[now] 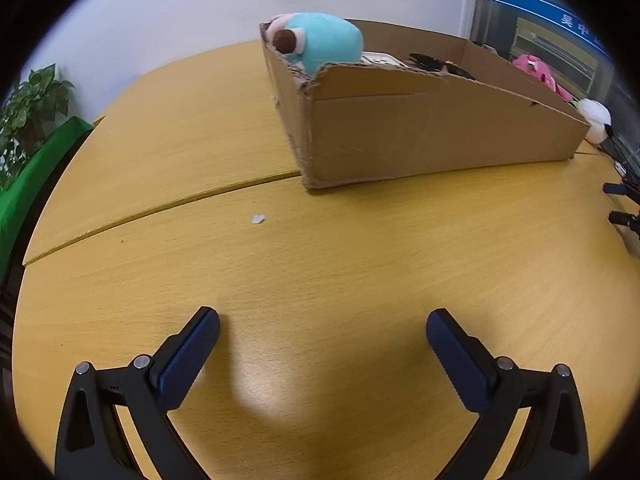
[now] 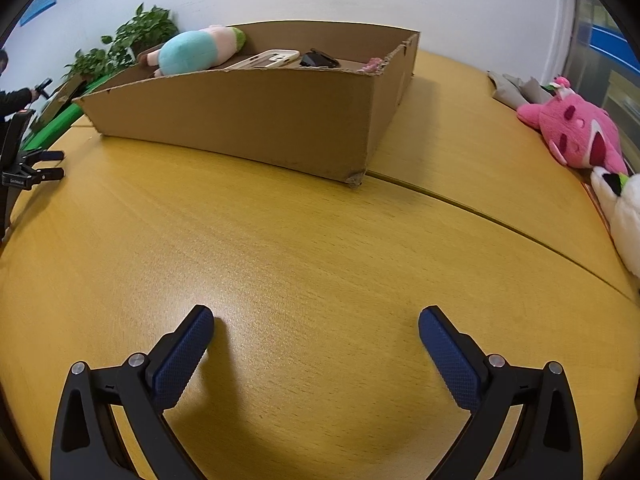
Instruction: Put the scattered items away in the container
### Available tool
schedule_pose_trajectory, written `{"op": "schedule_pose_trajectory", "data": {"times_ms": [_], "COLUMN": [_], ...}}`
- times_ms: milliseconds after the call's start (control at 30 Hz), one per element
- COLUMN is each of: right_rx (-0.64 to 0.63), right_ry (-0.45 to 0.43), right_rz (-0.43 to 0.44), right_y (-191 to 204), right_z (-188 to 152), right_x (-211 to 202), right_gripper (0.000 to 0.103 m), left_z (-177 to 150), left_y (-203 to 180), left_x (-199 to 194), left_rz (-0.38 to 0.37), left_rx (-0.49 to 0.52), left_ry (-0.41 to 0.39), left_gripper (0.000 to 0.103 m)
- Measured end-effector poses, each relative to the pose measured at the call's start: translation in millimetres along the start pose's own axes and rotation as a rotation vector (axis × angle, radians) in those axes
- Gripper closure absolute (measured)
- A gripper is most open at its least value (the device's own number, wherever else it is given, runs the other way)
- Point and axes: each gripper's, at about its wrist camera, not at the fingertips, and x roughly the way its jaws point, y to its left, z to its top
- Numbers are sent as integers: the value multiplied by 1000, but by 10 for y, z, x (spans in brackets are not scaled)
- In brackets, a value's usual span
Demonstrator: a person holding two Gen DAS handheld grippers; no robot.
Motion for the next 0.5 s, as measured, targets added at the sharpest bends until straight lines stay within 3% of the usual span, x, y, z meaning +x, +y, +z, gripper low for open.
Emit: {"op": "schedule_pose_trajectory", "data": {"times_ms": [500], "right_rx": [-1], "right_ry": [1], "right_rz": [1], "right_y": [-2], "right_z": [10], "right_x": [-7], "right_gripper": [0], "left_z": [-1], "left_y": [13], "left_x": [-34], "left_rz": [-18], "left_rx": [20], "left_ry": [-5], "left_gripper": [0]}}
